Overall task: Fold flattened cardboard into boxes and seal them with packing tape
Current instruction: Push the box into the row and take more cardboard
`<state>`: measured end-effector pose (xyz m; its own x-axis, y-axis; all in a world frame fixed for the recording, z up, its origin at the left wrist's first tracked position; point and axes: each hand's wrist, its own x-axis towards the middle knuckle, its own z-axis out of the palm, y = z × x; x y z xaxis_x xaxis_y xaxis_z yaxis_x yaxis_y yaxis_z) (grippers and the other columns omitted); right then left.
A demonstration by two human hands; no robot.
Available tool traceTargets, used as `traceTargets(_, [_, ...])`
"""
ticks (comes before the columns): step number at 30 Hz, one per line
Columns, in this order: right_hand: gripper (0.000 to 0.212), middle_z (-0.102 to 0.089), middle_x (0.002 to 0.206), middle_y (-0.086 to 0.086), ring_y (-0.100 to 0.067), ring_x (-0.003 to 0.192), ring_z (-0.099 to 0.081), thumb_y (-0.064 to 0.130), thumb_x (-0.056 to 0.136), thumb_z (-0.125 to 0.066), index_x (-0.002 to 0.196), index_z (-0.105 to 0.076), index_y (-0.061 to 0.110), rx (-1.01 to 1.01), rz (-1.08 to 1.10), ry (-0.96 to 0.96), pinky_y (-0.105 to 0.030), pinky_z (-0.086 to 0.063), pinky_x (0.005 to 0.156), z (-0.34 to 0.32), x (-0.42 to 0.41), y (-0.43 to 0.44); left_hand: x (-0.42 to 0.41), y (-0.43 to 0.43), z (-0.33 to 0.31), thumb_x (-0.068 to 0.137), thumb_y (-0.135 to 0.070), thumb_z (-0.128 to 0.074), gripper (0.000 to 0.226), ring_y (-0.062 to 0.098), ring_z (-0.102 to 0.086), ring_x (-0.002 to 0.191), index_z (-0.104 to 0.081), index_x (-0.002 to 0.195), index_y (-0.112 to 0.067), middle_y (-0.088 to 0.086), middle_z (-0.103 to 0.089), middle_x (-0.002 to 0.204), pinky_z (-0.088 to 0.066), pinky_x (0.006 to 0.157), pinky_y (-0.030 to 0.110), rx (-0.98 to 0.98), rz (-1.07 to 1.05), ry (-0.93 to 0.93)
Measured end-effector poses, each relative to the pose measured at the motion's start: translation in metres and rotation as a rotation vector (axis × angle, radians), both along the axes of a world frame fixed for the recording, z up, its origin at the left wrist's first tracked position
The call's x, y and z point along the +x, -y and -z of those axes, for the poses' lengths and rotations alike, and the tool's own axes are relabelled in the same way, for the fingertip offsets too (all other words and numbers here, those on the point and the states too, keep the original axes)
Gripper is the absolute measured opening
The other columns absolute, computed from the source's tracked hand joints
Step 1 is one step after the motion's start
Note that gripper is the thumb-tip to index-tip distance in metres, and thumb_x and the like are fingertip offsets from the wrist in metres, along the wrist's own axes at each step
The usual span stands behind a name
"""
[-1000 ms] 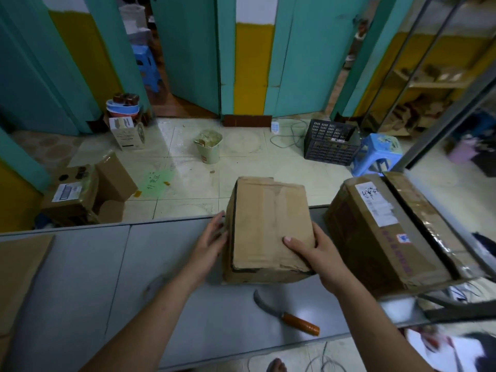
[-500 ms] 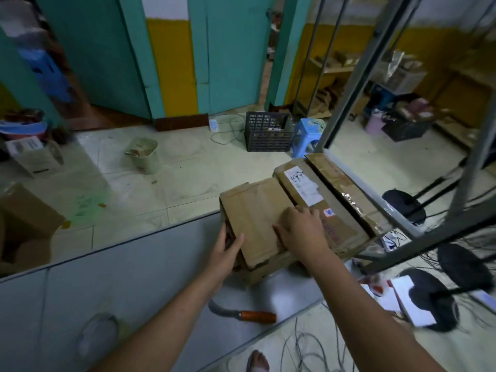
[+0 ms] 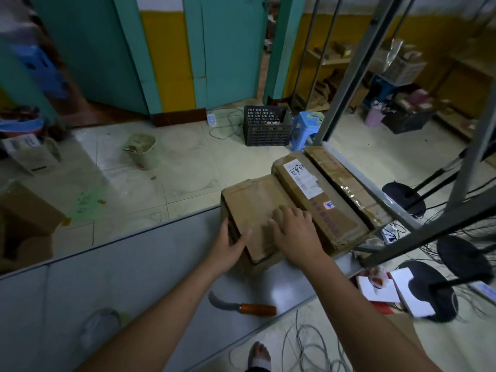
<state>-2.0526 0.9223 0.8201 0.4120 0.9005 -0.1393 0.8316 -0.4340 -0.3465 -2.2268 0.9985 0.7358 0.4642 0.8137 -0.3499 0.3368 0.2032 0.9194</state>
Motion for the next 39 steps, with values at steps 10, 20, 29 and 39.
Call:
traceTargets(10, [0.062,-0.044,0.158,-0.006,-0.029,0.144,-0.038,0.055,0.104,-0.047,0.157,-0.039,0.023,0.132,-0.42,0.051,-0.047,-0.033,0.118,-0.019,-0.102,-0.068,-0.144,-0.04,-0.055,0.094,-0.079,-0.049,0.091,0.024,-0.037,0.151,-0.028,0.166,-0.028,-0.001,-0.039,0.167,-0.035,0.122,0.045,0.632,-0.01,-0.724])
traceTargets(20, [0.063,-0.046,0.158,-0.004,-0.03,0.144,-0.038,0.057,0.102,-0.051,0.156,-0.043,0.024,0.109,-1.01,0.032,-0.048,-0.031,0.115,-0.001,-0.34,-0.131,-0.409,0.036,-0.047,0.098,-0.07,-0.052,0.083,0.029,-0.041,0.148,-0.031,0.165,-0.026,0.003,-0.042,0.165,-0.036,0.12,0.05,0.391,-0.466,-1.01])
traceTargets(29, [0.066,-0.053,0.149,-0.013,-0.034,0.137,-0.049,0.05,0.1,-0.063,0.154,-0.044,0.018,-0.251,-1.264,-0.219,-0.049,-0.045,0.11,0.071,-0.555,-0.122,-0.571,0.171,0.031,0.102,-0.058,-0.058,0.076,0.032,-0.034,0.152,-0.032,0.164,-0.026,0.005,-0.032,0.169,-0.038,0.119,0.049,-0.126,-0.948,-0.921])
traceTargets(39, [0.02,-0.067,0.083,-0.012,-0.029,0.076,-0.066,0.011,0.085,-0.087,0.091,-0.07,0.001,-0.488,-0.338,-0.995,-0.035,-0.062,0.065,0.147,-0.686,-0.084,-0.61,0.245,0.095,0.087,-0.008,-0.087,0.079,0.033,-0.066,0.113,-0.044,0.154,-0.009,0.022,-0.063,0.129,-0.061,0.086,0.028,-0.129,-1.891,-0.064])
